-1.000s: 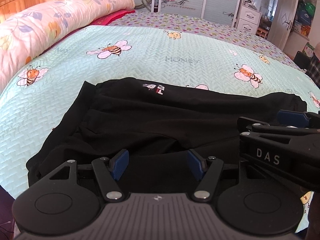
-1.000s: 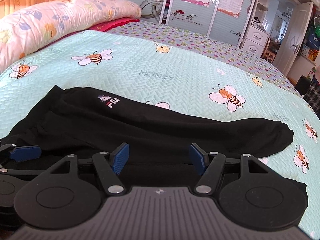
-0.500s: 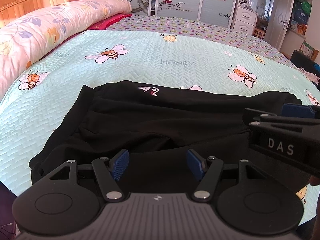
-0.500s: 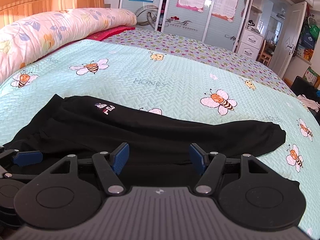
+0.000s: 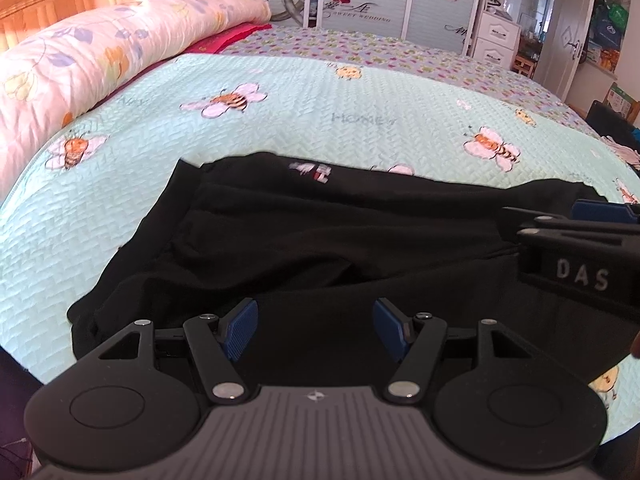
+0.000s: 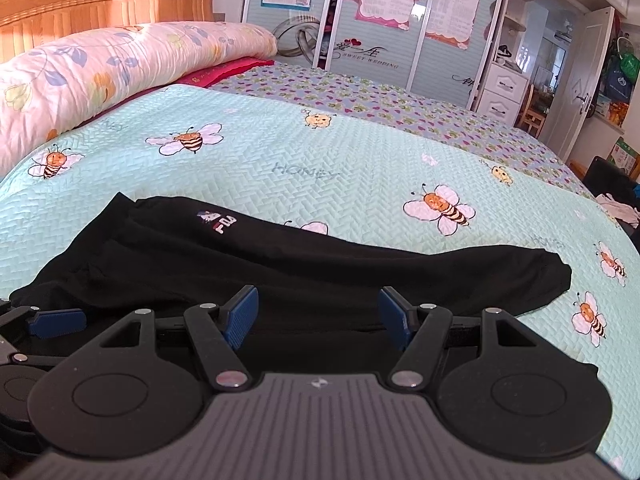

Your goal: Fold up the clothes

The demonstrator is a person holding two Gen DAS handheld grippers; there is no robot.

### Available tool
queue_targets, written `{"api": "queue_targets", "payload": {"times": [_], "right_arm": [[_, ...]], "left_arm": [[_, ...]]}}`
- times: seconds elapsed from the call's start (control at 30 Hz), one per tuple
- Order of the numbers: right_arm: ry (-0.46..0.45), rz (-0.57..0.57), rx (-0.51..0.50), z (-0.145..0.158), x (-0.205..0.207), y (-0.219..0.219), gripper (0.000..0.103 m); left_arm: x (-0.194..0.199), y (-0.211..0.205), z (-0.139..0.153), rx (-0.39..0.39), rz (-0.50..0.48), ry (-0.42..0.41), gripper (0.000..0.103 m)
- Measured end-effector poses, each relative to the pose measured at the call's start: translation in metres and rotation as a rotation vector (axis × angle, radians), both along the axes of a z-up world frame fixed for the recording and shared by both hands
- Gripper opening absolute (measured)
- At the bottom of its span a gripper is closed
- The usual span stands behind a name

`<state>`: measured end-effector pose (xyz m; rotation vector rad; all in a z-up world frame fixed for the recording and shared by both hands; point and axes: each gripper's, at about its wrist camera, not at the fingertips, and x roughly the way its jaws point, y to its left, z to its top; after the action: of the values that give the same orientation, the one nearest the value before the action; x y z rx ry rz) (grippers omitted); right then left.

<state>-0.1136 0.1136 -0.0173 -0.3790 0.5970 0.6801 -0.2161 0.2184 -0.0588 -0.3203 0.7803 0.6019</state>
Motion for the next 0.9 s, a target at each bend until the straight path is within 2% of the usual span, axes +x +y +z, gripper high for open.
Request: {"api": "queue_targets", "payload": {"times": [0.13,0.23,0.3,0.37,0.43,0.53,0.6,0.67,0.77,0.9], "right_arm": [[0.081,0.026,0.012,-0.019,0.007,-0.011,0.067],[0.187,0.016,0.026,-0.049,0.017,-0.032,0.067],[0.272,-0.030,0.016,-0.072,0.025,-0.047,0.067],[0.335,-0.068,0.032,-0.089,0.028,-0.061,0.067],[0.372,-0.071,0.090,-0.096,0.027,-0.072,0.067],[0.403,-0.030,0.191,-0.091,0.021,-0.072,0.067],[0.394,0.034,0.252,-0.079,0.014,-0.060,0.067],[0.379,0.117,0.267,-0.064,0.005,-0.034,0.067],[0.352,0.223,0.240,-0.045,-0.006,0.030,0.067],[0.348,0.279,0.189,-0.036,-0.010,0.132,0.067]], "left_arm": [[-0.034,0.019,-0.016,-0.018,0.053,0.017,0.067],[-0.076,0.057,-0.028,-0.039,0.202,0.024,0.067],[-0.106,0.087,-0.035,-0.066,0.326,0.030,0.067],[-0.128,0.111,-0.038,-0.082,0.411,0.032,0.067],[-0.140,0.127,-0.041,-0.102,0.451,0.030,0.067],[-0.142,0.138,-0.045,-0.137,0.472,0.016,0.067],[-0.137,0.137,-0.050,-0.150,0.466,0.006,0.067],[-0.133,0.138,-0.058,-0.168,0.459,-0.001,0.067],[-0.128,0.148,-0.067,-0.223,0.463,-0.029,0.067],[-0.124,0.164,-0.076,-0.290,0.456,-0.078,0.068]]}}
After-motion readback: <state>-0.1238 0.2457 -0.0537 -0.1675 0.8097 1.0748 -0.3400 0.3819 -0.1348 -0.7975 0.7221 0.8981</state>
